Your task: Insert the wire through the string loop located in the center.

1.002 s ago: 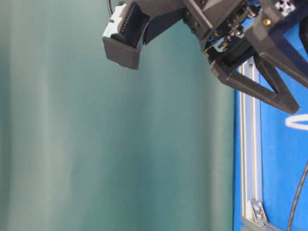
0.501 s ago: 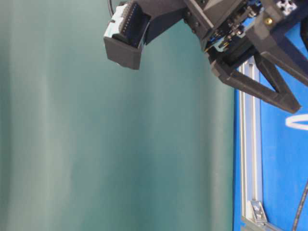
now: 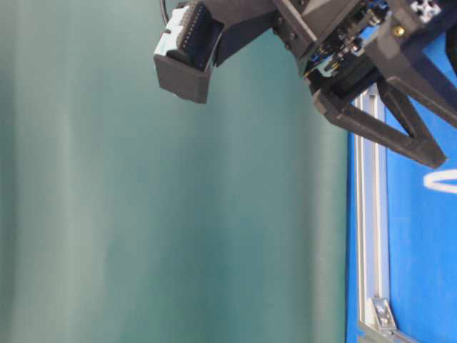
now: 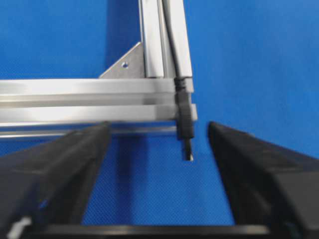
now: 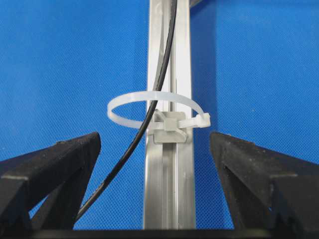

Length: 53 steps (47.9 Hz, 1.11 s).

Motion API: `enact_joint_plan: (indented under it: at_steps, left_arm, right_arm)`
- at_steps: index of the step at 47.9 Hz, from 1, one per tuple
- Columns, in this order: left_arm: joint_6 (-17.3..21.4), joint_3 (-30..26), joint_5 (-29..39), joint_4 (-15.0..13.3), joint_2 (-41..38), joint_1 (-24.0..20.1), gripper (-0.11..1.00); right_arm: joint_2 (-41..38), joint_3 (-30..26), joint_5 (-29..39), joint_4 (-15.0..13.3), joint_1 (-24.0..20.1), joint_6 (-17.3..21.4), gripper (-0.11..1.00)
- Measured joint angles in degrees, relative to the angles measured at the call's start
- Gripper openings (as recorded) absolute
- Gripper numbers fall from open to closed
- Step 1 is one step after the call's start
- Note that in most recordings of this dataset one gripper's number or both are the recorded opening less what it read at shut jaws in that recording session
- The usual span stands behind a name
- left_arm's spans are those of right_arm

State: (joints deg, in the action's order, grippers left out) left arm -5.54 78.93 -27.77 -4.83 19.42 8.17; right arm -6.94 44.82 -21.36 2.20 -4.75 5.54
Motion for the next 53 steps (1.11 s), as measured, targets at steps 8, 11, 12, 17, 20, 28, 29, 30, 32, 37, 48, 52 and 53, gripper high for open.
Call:
enact_joint_plan:
  at_steps: [8, 11, 12, 17, 20, 28, 29, 30, 32, 37, 48, 52, 53]
  left_arm:
    - [0.09, 0.00, 0.26, 0.00, 0.00, -0.18, 0.86]
    - [0.09, 0.00, 0.26, 0.00, 0.09, -0.26, 0.87]
    - [0.09, 0.00, 0.26, 0.00, 0.09, -0.26, 0.87]
    - [0.18, -0.09, 0.62, 0.00, 0.62, -0.26, 0.87]
    - [0.35, -0.35, 1.14, 0.00, 1.23, -0.35, 0.87]
    - [0.70, -2.20, 4.92, 0.00, 3.96, -0.79, 0.87]
    - [0.70, -2.46, 5.62, 0.00, 4.39, -0.88, 0.87]
    - [0.70, -2.72, 6.24, 0.00, 4.83, -1.05, 0.87]
    - [0.70, -3.25, 7.65, 0.00, 5.80, -1.41, 0.87]
    - [0.70, -4.04, 9.93, 0.00, 7.73, -2.20, 0.87]
    - [0.70, -4.22, 11.43, 0.00, 11.43, -3.25, 0.87]
    - [0.70, -4.31, 11.95, 0.00, 12.22, -3.43, 0.87]
    - [0.70, -4.31, 11.95, 0.00, 12.22, -3.43, 0.87]
  right_arm:
    - [0.09, 0.00, 0.00, 0.00, 0.00, 0.00, 0.96]
    - [0.09, 0.00, 0.00, 0.00, 0.00, 0.00, 0.96]
    - [0.09, 0.00, 0.00, 0.09, 0.00, 0.00, 0.96]
    - [0.26, 0.00, 0.44, 0.00, 0.00, 0.00, 0.96]
    - [0.97, 0.00, 1.23, 0.00, 0.00, 0.00, 0.96]
    - [4.57, 0.00, 3.78, 0.00, 0.00, 0.00, 0.96]
    - [4.92, 0.00, 3.96, 0.00, 0.00, 0.00, 0.96]
    - [5.36, 0.00, 4.22, 0.00, 0.00, 0.00, 0.96]
    - [6.15, 0.00, 4.66, 0.00, 0.00, 0.00, 0.96]
    - [8.53, 0.00, 6.42, -0.09, 0.00, 0.00, 0.96]
    - [12.48, 0.00, 9.32, -0.26, 0.00, 0.00, 0.96]
    - [13.18, 0.00, 9.76, -0.44, 0.00, 0.00, 0.96]
    - [13.36, 0.00, 9.76, -0.44, 0.00, 0.00, 0.96]
